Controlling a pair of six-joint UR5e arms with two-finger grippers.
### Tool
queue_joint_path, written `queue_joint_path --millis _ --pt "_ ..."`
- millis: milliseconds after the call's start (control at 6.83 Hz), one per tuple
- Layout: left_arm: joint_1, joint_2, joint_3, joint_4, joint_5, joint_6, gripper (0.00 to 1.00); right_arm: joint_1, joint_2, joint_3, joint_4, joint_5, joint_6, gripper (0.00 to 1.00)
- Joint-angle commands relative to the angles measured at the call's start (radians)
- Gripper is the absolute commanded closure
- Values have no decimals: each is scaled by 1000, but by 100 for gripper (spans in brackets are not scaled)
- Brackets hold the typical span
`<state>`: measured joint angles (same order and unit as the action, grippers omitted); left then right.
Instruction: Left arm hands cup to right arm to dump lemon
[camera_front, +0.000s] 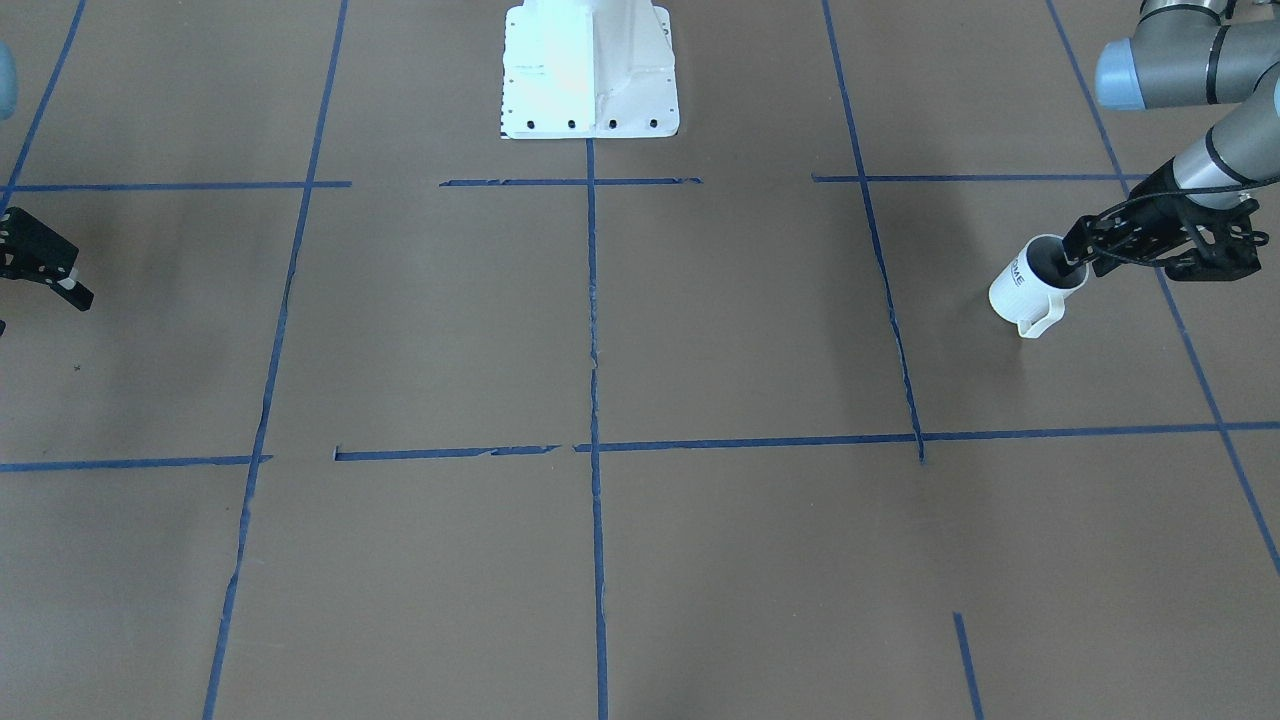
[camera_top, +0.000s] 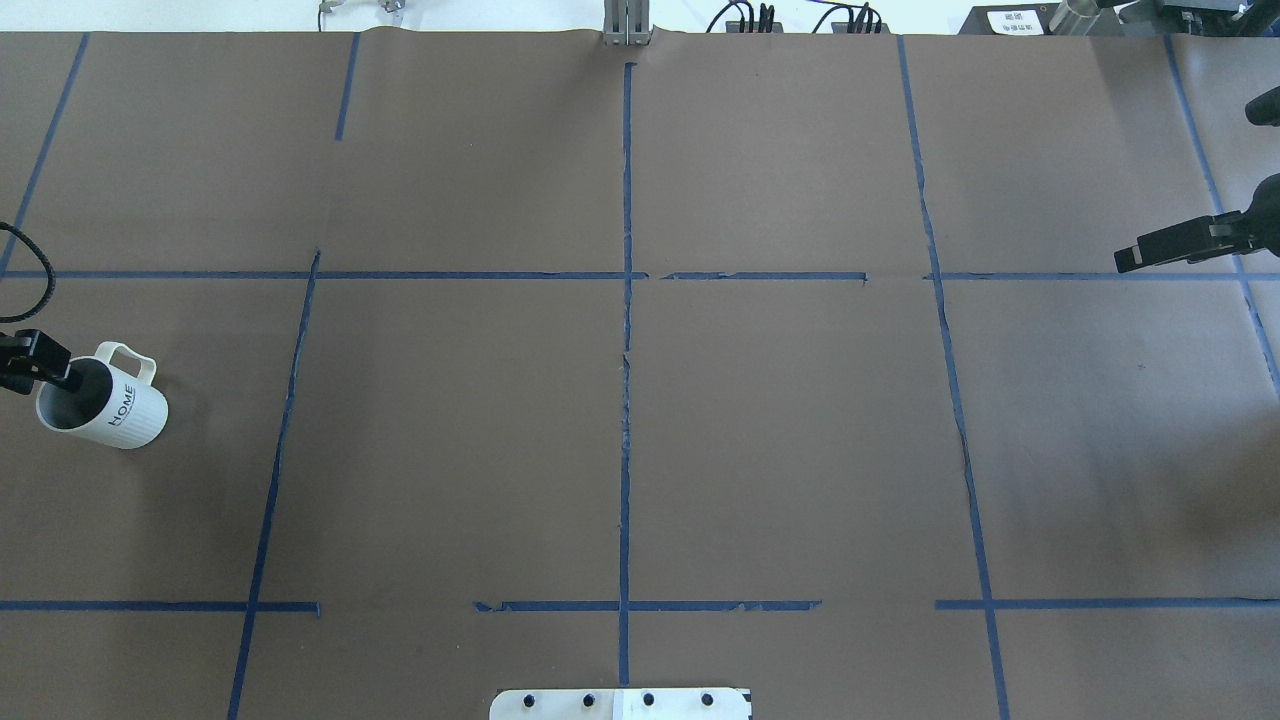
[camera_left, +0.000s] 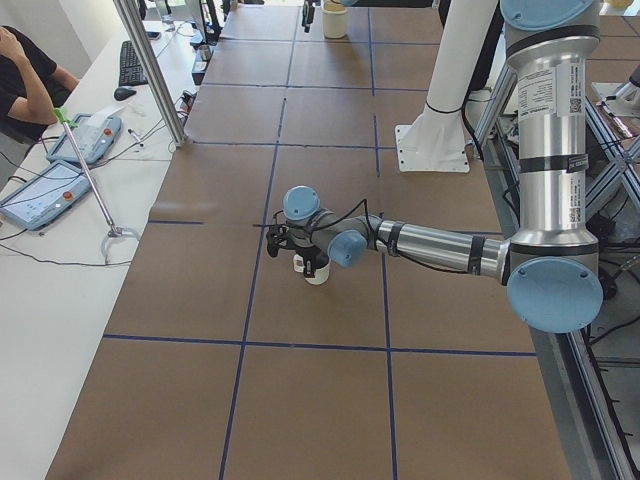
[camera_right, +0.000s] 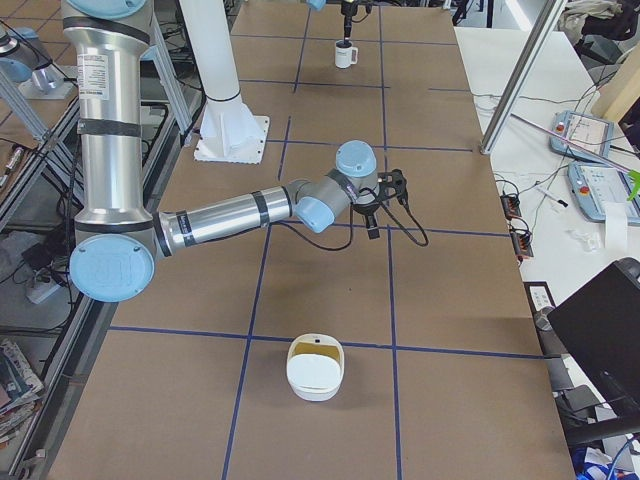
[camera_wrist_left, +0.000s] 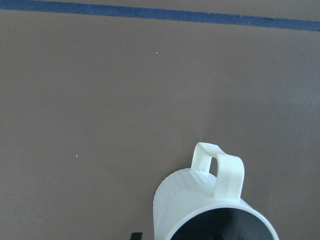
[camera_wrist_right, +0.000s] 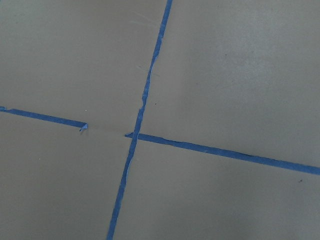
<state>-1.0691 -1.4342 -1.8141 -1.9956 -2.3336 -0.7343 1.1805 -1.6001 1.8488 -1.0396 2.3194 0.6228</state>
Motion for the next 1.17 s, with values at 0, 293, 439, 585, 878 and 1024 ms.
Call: queue_joint_path --millis 0,293,439,585,878,1024 --pt "-32 96 -188 30 -4 0 0 26 -76 12 1 5 -1 0" --pt "-129 95 -183 85 -9 156 0 71 -205 41 1 101 -3 0" --pt "-156 87 -182 181 -4 277 0 86 -265 56 3 103 -12 0" --pt "-225 87 -180 249 -3 421 0 108 -321 61 0 107 -106 0" --pt "-342 80 -169 393 -7 644 0 143 -343 49 -95 109 -252 0" --pt "-368 68 -156 425 -7 686 0 215 -336 56 -217 109 -408 0"
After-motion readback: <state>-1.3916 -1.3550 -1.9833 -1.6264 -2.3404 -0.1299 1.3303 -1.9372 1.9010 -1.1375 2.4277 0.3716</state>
